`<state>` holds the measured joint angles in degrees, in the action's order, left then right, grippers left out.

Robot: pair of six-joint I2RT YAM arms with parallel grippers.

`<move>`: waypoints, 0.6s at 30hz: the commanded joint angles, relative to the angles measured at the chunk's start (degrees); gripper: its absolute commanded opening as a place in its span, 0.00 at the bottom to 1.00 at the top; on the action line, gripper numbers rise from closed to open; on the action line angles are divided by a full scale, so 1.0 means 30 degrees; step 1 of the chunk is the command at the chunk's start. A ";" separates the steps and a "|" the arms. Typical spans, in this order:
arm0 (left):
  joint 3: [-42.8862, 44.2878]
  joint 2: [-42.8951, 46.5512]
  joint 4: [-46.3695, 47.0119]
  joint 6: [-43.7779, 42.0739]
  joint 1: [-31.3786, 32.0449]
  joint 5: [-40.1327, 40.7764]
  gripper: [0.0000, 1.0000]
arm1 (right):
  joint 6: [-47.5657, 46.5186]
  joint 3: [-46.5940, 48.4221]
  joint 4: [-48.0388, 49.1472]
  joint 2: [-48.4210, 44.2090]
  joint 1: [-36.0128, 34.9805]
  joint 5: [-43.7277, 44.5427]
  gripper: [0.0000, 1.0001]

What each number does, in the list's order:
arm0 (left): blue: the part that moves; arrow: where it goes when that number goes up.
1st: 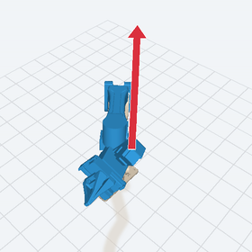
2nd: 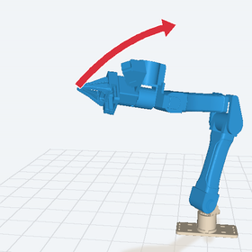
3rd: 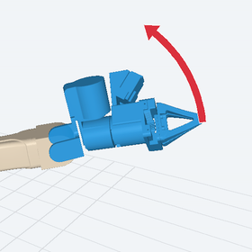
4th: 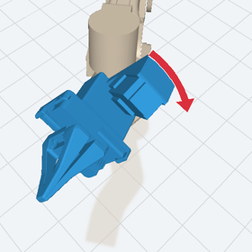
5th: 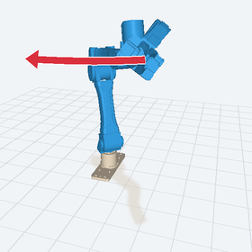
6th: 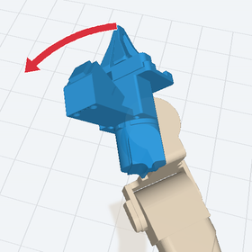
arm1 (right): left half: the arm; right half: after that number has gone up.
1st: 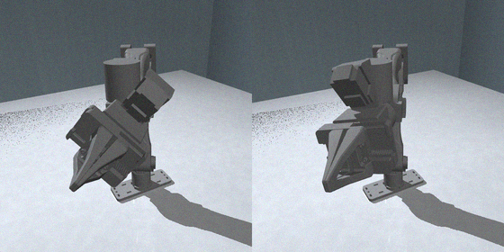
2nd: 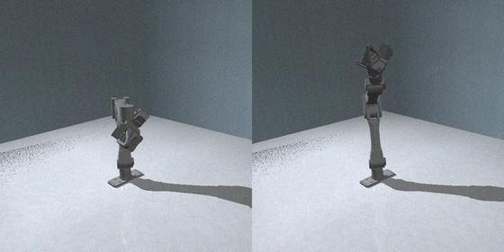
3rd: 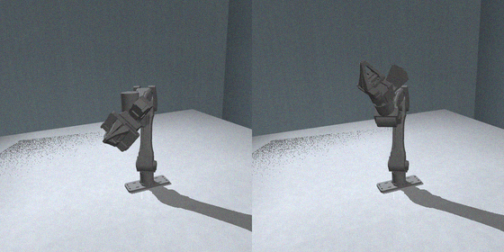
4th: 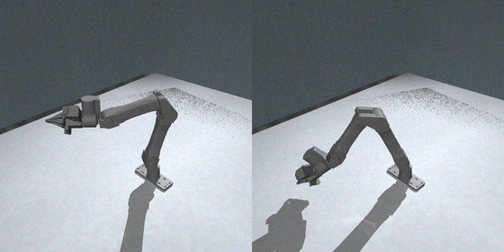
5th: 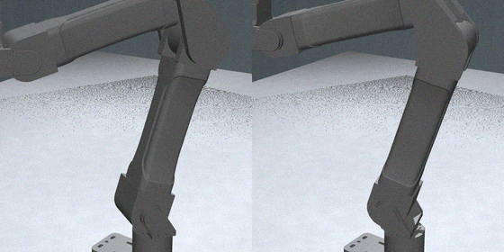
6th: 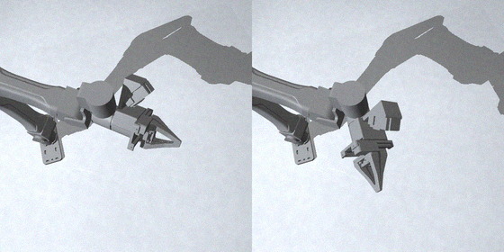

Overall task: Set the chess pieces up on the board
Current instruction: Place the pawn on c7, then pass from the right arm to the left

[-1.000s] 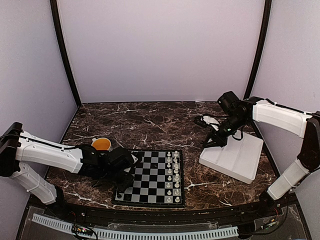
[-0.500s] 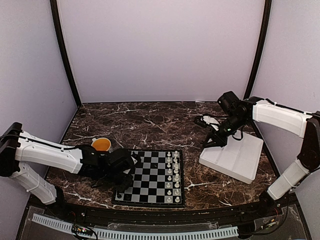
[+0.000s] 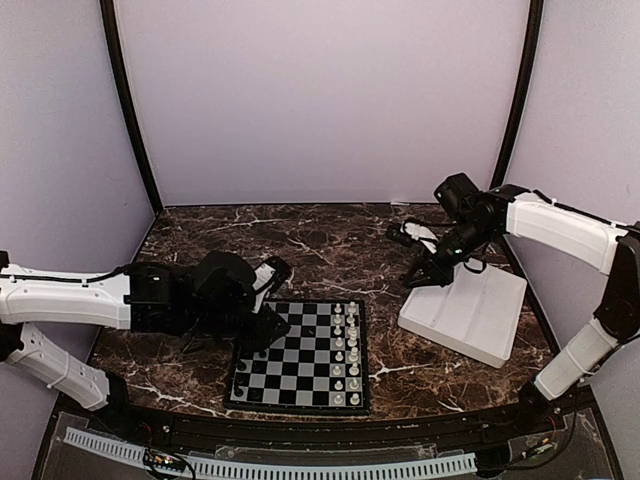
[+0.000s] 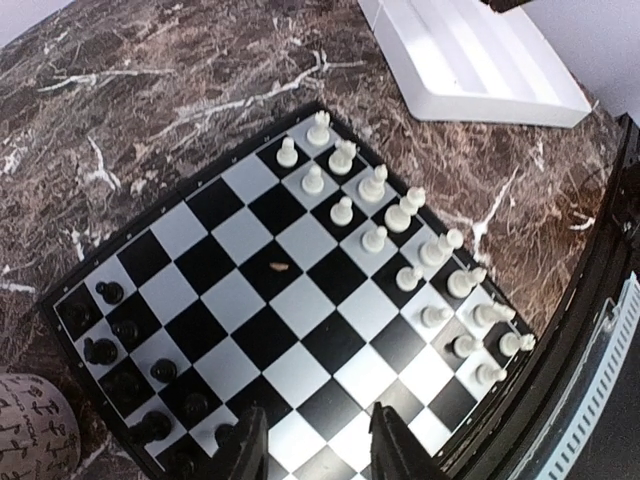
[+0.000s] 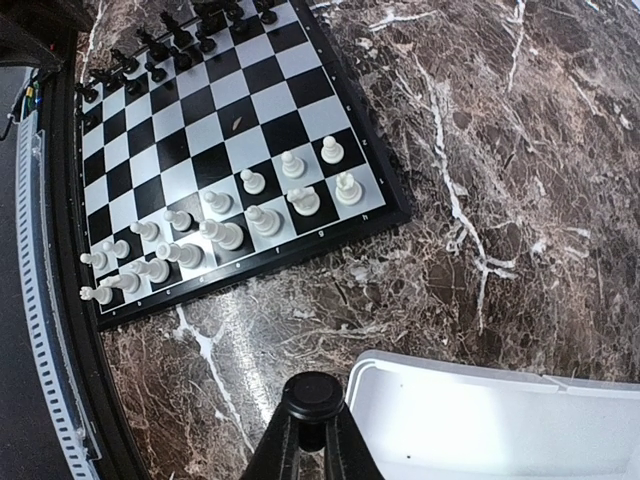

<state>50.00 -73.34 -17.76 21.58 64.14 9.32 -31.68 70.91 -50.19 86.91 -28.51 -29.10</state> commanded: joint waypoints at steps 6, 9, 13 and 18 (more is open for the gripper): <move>0.4009 -0.3992 0.5475 0.2138 -0.1387 -0.3244 0.40 | -0.0611 0.3261 -0.1074 0.1338 -0.2048 0.0069 0.09; 0.4129 -0.4939 0.8587 0.4028 -0.2497 -0.5818 0.40 | -0.0662 0.3926 -0.1350 0.1732 -0.2630 0.0373 0.09; 0.4191 -0.5975 1.1107 0.5515 -0.3358 -0.8208 0.40 | -0.0603 0.4273 -0.1333 0.1886 -0.3524 0.1069 0.09; 0.4791 -0.7486 1.2737 0.6790 -0.3698 -1.0433 0.41 | -0.0514 0.4619 -0.1244 0.2112 -0.4308 0.1919 0.09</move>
<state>61.91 -94.04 12.32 36.95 53.30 -13.15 -32.95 82.43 -53.60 92.38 -39.75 -25.71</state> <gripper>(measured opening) 0.407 0.093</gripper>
